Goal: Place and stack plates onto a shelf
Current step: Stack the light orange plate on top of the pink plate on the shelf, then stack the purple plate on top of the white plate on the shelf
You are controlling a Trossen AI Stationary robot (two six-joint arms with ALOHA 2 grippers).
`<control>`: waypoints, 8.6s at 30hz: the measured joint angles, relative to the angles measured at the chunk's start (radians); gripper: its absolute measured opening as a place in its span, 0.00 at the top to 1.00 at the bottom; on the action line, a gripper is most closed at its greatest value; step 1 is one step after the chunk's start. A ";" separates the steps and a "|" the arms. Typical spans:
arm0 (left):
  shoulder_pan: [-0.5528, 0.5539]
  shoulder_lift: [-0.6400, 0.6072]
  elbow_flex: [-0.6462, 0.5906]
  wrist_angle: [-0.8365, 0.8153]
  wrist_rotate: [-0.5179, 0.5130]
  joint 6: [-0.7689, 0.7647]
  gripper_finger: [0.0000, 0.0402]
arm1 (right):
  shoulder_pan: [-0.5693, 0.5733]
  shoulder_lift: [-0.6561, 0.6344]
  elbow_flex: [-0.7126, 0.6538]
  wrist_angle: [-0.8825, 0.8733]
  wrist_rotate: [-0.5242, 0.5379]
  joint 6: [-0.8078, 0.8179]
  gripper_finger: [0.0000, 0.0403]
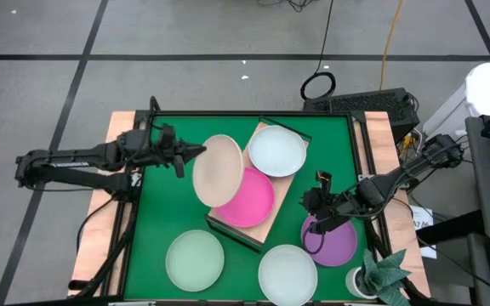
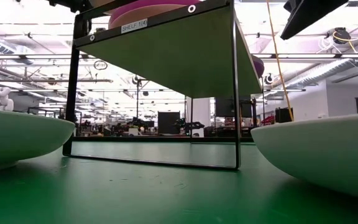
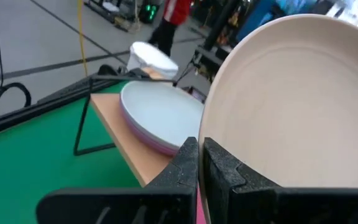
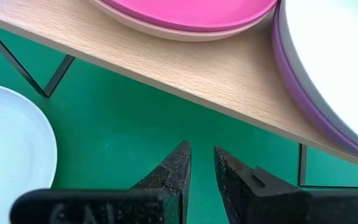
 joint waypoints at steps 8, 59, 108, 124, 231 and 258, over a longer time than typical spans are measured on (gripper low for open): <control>-0.050 0.202 0.110 -0.053 -0.053 0.006 0.98 | 0.000 0.000 0.000 -0.002 -0.001 0.000 0.86; -0.121 0.405 0.172 -0.090 -0.033 0.100 0.84 | 0.000 0.000 0.000 -0.028 -0.032 0.051 0.86; -0.131 0.245 0.172 -0.057 -0.066 0.237 0.60 | 0.400 0.347 0.034 0.099 -0.426 0.607 0.70; -0.131 0.245 0.172 -0.057 -0.066 0.239 0.60 | 0.399 0.482 0.034 0.105 -0.482 0.591 0.71; -0.171 0.246 0.172 -0.073 -0.066 0.236 0.60 | -0.354 0.448 0.692 -0.487 -0.164 -0.626 1.00; -0.171 0.246 0.172 -0.073 -0.066 0.238 0.60 | -0.384 0.448 0.623 -0.457 -0.164 -0.631 0.95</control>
